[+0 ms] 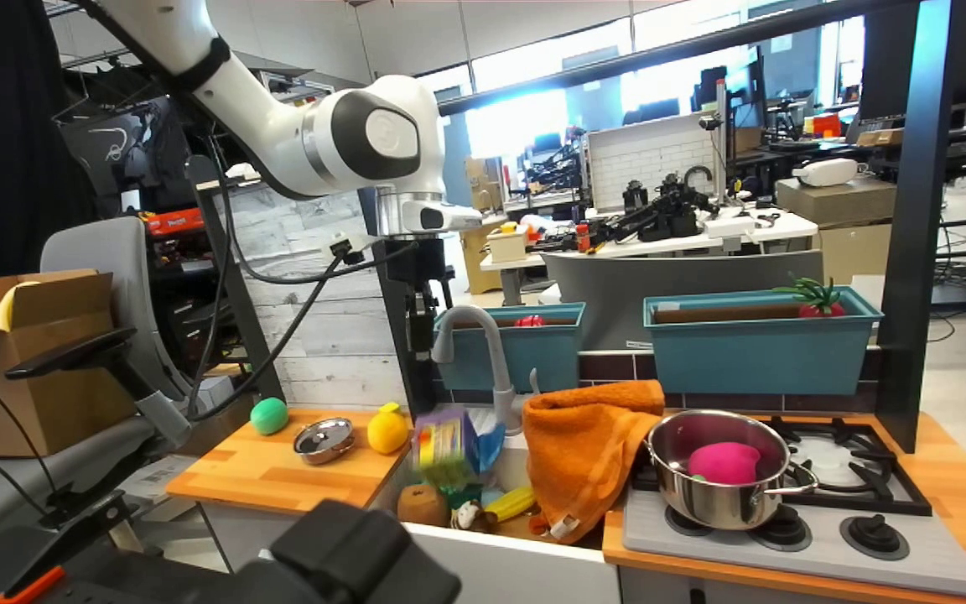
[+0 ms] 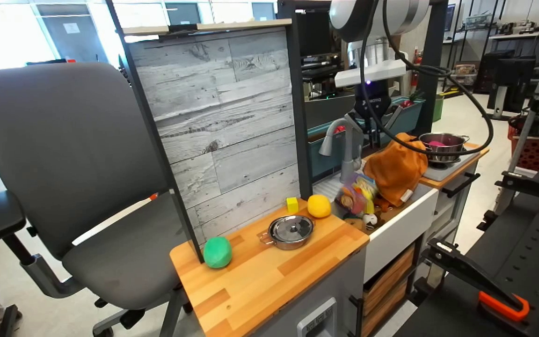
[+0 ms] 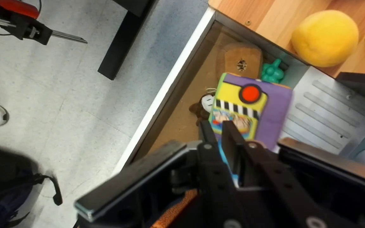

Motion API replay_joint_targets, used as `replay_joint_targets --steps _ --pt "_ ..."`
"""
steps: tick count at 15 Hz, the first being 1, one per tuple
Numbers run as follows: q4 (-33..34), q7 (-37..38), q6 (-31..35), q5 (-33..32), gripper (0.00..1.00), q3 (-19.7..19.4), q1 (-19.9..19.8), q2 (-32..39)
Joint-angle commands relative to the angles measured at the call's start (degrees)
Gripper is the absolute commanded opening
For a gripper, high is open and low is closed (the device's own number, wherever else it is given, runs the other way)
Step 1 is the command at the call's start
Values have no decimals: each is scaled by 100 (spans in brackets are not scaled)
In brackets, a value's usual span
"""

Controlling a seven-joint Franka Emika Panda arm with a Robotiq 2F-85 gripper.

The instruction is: Pick the cube and put it in the sink

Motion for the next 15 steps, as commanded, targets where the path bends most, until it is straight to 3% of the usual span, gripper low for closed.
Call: replay_joint_targets --steps 1,8,9,11,15 --pt "463 332 -306 -102 46 -79 66 240" --pt "764 494 -709 -217 99 -86 81 362" --pt "498 353 -393 -83 81 13 -16 236" --pt "549 403 -488 -166 96 9 -9 257" --pt "578 420 -536 -181 99 9 -8 269"
